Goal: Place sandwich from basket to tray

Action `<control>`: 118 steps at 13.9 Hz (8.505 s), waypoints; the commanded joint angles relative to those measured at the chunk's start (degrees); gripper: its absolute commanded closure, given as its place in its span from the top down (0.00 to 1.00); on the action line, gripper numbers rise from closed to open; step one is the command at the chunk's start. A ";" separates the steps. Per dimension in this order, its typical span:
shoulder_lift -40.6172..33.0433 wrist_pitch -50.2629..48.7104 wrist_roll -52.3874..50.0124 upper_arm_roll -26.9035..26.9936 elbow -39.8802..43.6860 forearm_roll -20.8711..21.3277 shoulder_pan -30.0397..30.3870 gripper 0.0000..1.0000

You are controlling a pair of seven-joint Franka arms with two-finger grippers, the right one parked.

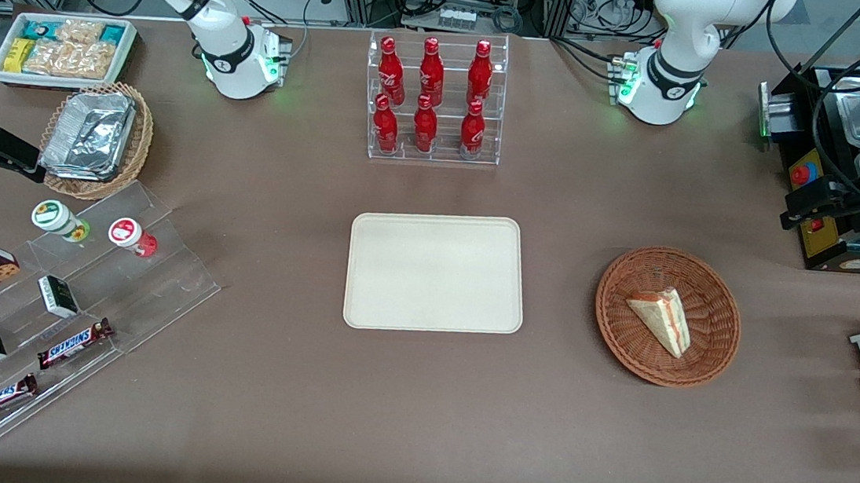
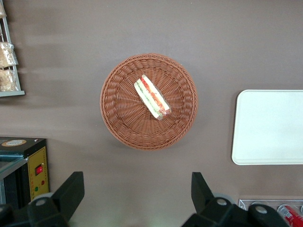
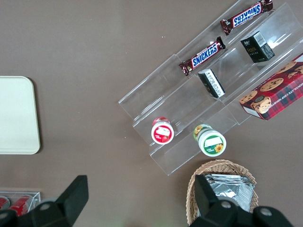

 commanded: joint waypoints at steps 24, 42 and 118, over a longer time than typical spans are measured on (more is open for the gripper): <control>7.78 43.12 -27.34 -0.16 -31.43 -0.48 -3.74 1.00; 14.91 52.28 -27.87 -0.07 -36.37 -0.22 -4.09 0.34; -1.79 1.22 -3.28 4.85 -5.34 0.48 -6.91 0.99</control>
